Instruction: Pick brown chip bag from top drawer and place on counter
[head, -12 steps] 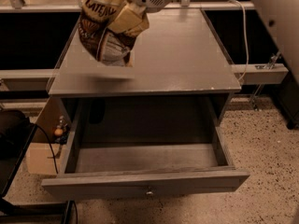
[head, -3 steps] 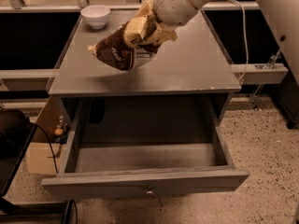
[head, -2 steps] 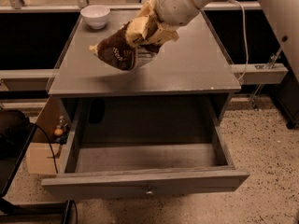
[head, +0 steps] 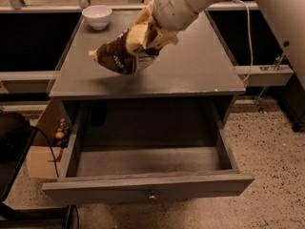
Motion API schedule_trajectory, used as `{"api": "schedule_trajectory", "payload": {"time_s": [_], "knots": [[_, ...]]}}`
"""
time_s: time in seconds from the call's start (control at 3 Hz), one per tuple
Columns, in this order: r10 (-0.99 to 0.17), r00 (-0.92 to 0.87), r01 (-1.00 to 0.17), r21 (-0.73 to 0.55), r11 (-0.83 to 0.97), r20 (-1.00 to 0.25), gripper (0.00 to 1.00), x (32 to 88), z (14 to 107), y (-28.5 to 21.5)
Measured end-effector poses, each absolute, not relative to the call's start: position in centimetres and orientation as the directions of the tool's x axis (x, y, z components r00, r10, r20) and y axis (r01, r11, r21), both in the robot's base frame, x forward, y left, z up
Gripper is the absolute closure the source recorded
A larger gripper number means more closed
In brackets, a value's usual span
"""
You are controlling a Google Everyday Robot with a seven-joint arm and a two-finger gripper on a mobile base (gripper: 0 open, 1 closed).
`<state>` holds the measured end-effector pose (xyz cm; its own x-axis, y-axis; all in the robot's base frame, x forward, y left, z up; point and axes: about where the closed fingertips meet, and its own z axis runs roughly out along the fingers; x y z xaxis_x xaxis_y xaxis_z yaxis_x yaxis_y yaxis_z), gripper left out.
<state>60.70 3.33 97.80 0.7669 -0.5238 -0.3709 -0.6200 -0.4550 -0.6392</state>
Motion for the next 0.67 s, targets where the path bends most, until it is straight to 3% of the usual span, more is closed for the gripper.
{"api": "schedule_trajectory", "payload": {"time_s": [0.67], "knots": [[-0.452, 0.831, -0.529, -0.709, -0.467, -0.324, 1.0, 61.2, 93.9, 1.8]]}}
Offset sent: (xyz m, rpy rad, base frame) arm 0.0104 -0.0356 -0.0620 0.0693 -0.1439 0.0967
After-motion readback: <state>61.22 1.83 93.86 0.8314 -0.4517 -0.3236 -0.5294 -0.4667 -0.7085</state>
